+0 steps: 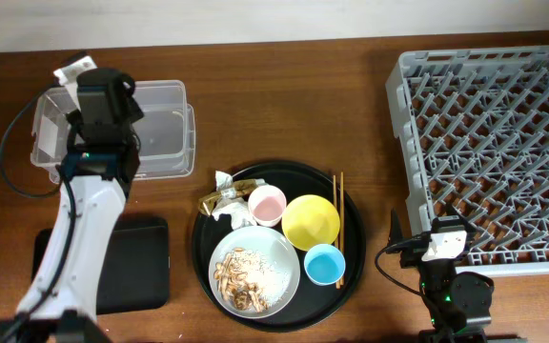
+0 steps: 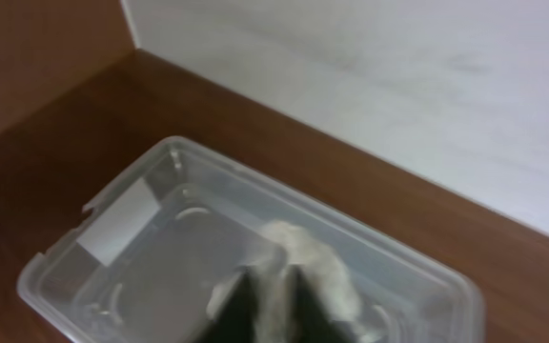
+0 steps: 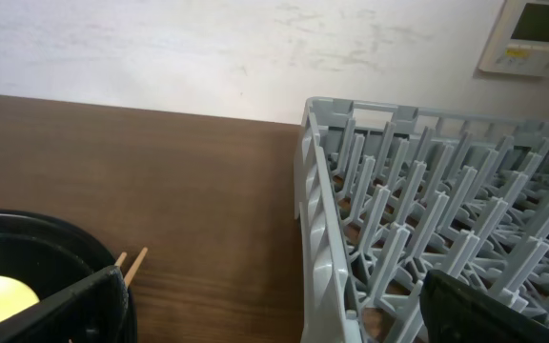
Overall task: Sort waste into correct bins and load items into the dishwasher rack
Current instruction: 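Carry the tissue left and drop it into the clear bin, then return the left gripper to the tray and grasp more tissue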
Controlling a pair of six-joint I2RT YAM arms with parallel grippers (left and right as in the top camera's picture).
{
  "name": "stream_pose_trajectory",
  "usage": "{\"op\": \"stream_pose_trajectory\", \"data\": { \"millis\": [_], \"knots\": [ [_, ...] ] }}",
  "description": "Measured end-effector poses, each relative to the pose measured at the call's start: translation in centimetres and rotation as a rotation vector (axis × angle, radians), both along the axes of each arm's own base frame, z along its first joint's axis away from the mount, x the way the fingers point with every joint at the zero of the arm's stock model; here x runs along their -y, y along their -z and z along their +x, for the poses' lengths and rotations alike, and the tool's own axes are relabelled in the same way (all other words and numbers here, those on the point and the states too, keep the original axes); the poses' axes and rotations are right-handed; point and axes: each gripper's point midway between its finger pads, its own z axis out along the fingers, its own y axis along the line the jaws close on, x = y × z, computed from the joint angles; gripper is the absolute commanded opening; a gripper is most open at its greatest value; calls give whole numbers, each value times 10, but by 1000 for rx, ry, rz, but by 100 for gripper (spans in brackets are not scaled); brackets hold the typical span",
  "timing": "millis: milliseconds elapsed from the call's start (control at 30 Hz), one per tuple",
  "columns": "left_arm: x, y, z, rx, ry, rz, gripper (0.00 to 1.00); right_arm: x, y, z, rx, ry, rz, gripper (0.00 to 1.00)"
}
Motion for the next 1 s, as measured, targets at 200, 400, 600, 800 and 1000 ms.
{"op": "stream_pose_trajectory", "data": {
  "millis": [200,400,600,800,1000],
  "knots": [
    [-11,28,1,-80,-23,-1,99,0,0,0,0,-1,-1,99],
    [14,8,-20,-88,105,-83,99,0,0,0,0,0,-1,99],
    [76,-26,-96,-142,395,-291,99,0,0,0,0,0,0,99],
    [132,31,-168,-496,552,-507,83,0,0,0,0,0,0,99],
    [173,83,-187,-659,597,-571,82,0,0,0,0,0,0,99]
  ]
}}
